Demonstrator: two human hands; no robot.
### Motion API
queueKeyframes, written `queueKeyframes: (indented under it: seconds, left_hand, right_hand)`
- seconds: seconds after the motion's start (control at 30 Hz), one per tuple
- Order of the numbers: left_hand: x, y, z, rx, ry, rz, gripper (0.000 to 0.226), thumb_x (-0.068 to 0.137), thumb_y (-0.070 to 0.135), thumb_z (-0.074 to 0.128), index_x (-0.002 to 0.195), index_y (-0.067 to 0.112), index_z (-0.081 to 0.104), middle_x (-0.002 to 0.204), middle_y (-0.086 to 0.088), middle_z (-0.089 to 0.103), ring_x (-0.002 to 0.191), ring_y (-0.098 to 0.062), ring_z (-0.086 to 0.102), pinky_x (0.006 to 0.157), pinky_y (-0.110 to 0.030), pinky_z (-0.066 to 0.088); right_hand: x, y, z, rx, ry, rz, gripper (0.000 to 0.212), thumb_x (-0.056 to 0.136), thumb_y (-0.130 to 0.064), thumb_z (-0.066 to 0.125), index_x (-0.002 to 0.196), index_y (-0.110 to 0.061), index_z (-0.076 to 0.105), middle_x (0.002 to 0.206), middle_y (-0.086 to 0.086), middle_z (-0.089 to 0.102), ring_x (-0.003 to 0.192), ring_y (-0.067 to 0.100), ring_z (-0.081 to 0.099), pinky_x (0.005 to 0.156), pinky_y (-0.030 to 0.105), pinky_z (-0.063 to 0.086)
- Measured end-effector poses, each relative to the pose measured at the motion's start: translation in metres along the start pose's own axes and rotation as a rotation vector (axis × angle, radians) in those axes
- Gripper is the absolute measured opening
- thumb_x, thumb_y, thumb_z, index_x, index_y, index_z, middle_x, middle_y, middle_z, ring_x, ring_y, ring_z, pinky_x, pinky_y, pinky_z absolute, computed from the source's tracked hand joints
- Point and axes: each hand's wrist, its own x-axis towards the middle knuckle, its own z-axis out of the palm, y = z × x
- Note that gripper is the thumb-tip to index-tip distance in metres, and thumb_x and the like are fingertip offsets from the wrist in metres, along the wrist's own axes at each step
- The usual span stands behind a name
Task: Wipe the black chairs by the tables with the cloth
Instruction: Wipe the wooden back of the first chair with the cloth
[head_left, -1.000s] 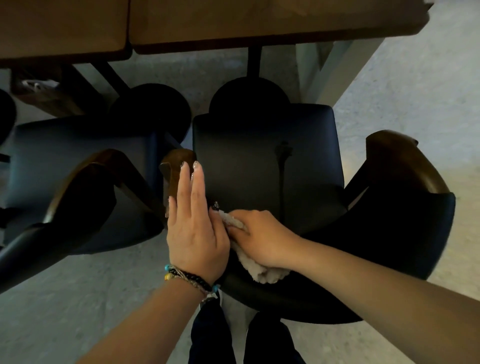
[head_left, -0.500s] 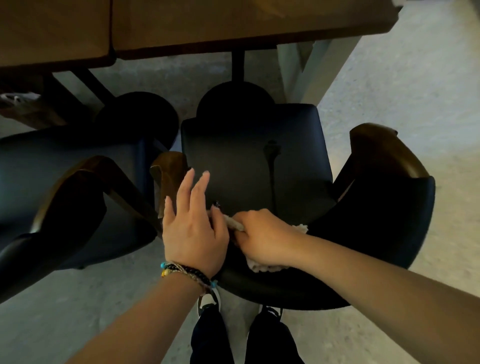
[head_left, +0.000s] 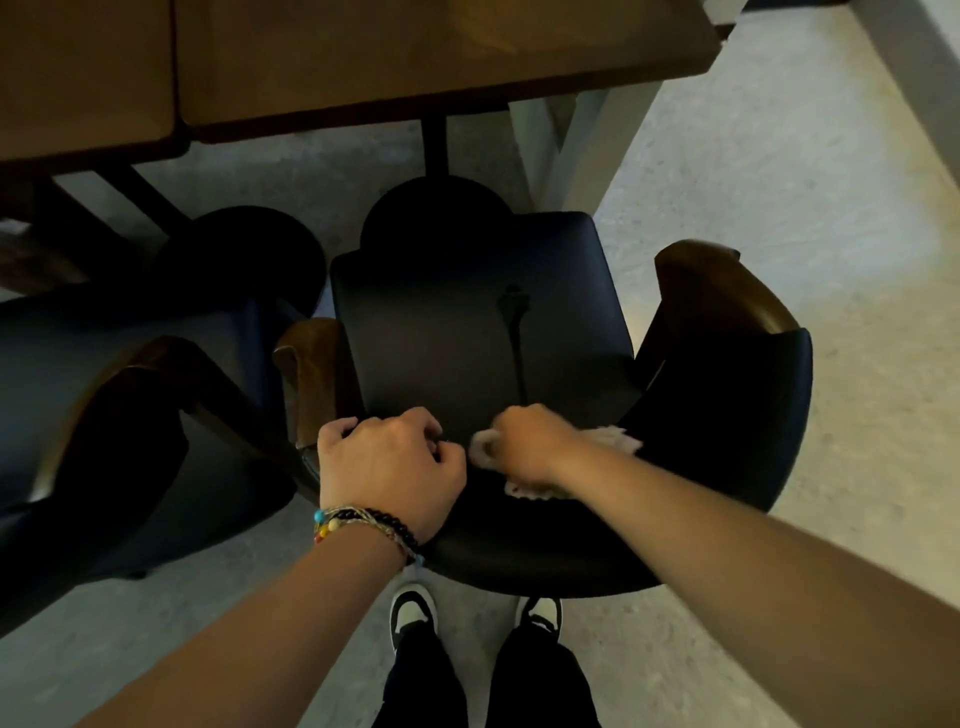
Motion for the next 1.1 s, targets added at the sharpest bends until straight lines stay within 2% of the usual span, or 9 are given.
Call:
queueKeyframes:
  seconds: [0.17, 0.3, 0.4, 0.5, 0.57, 0.67, 0.83, 0.97, 1.1]
  left_hand:
    - [-0.001, 0.002, -0.002, -0.013, 0.007, -0.010, 0.022, 0.083, 0.049, 0.047, 0.091, 0.037, 0.064, 0.063, 0.020, 0.056, 0.067, -0.002, 0.049, 0.098, -0.035, 0.032]
    - [-0.001, 0.000, -0.003, -0.053, 0.003, 0.020, 0.019, 0.084, 0.046, 0.045, 0.089, 0.038, 0.062, 0.059, 0.019, 0.053, 0.064, -0.002, 0.045, 0.095, -0.034, 0.034]
    - [0.000, 0.000, -0.003, -0.054, -0.002, 0.041, 0.018, 0.085, 0.044, 0.045, 0.088, 0.038, 0.062, 0.060, 0.018, 0.053, 0.063, -0.002, 0.045, 0.090, -0.033, 0.035]
    - [-0.002, -0.001, -0.003, -0.067, -0.007, 0.058, 0.016, 0.085, 0.043, 0.048, 0.089, 0.037, 0.062, 0.062, 0.019, 0.052, 0.065, -0.002, 0.044, 0.085, -0.031, 0.035]
    - [-0.002, -0.001, -0.004, -0.078, 0.011, 0.069, 0.017, 0.084, 0.042, 0.050, 0.093, 0.037, 0.063, 0.073, 0.020, 0.056, 0.075, -0.004, 0.051, 0.087, -0.032, 0.036]
    - [-0.002, -0.002, -0.004, -0.082, 0.049, 0.084, 0.025, 0.082, 0.039, 0.054, 0.105, 0.037, 0.064, 0.115, 0.016, 0.061, 0.113, -0.010, 0.051, 0.102, -0.039, 0.030]
    - [-0.005, -0.004, -0.006, -0.086, 0.033, 0.105, 0.037, 0.083, 0.037, 0.057, 0.119, 0.033, 0.061, 0.146, 0.007, 0.042, 0.139, -0.013, 0.030, 0.116, -0.045, 0.017]
    - [-0.004, -0.005, -0.007, -0.098, 0.041, 0.116, 0.038, 0.084, 0.037, 0.055, 0.121, 0.035, 0.060, 0.147, 0.009, 0.042, 0.141, -0.011, 0.026, 0.116, -0.043, 0.014]
    - [-0.006, -0.003, -0.007, -0.083, 0.058, 0.122, 0.038, 0.084, 0.038, 0.056, 0.122, 0.035, 0.060, 0.146, 0.009, 0.043, 0.143, -0.012, 0.024, 0.117, -0.046, 0.011]
  right_hand:
    - [-0.010, -0.013, 0.003, 0.023, -0.048, -0.106, 0.031, 0.092, -0.020, 0.054, 0.122, -0.028, 0.060, 0.114, 0.006, 0.063, 0.098, 0.026, 0.062, 0.072, 0.035, 0.048]
    - [-0.026, 0.037, -0.032, -0.177, -0.089, 0.062, 0.034, 0.088, -0.024, 0.058, 0.120, -0.030, 0.065, 0.117, 0.008, 0.064, 0.100, 0.028, 0.064, 0.084, 0.037, 0.053]
    - [-0.027, 0.039, -0.038, -0.099, -0.074, 0.101, 0.031, 0.092, -0.033, 0.056, 0.122, -0.030, 0.063, 0.115, 0.006, 0.065, 0.093, 0.024, 0.062, 0.075, 0.033, 0.048]
    - [-0.036, 0.014, -0.012, -0.033, 0.012, 0.021, 0.034, 0.090, -0.034, 0.056, 0.124, -0.039, 0.060, 0.121, 0.000, 0.064, 0.105, 0.023, 0.061, 0.082, 0.035, 0.048]
    - [-0.050, -0.001, -0.002, 0.073, 0.088, -0.051, 0.038, 0.090, -0.027, 0.056, 0.125, -0.042, 0.057, 0.121, -0.005, 0.064, 0.106, 0.019, 0.061, 0.082, 0.035, 0.050]
    - [-0.077, -0.010, -0.013, 0.215, 0.088, -0.177, 0.042, 0.091, -0.019, 0.054, 0.122, -0.046, 0.059, 0.115, -0.012, 0.067, 0.099, 0.012, 0.062, 0.085, 0.036, 0.053]
    - [-0.113, 0.023, -0.040, -0.080, 0.005, -0.059, 0.052, 0.090, -0.010, 0.052, 0.124, -0.049, 0.059, 0.121, -0.011, 0.065, 0.106, 0.012, 0.061, 0.096, 0.037, 0.049]
    - [-0.111, 0.075, -0.073, -0.452, 0.244, 0.219, 0.047, 0.086, -0.014, 0.061, 0.120, -0.046, 0.057, 0.121, -0.001, 0.057, 0.116, 0.028, 0.052, 0.093, 0.045, 0.037]
    - [-0.109, 0.120, -0.081, -0.432, 0.705, 0.158, 0.058, 0.078, 0.000, 0.067, 0.131, -0.022, 0.061, 0.131, 0.016, 0.059, 0.122, 0.044, 0.048, 0.102, 0.051, 0.038]
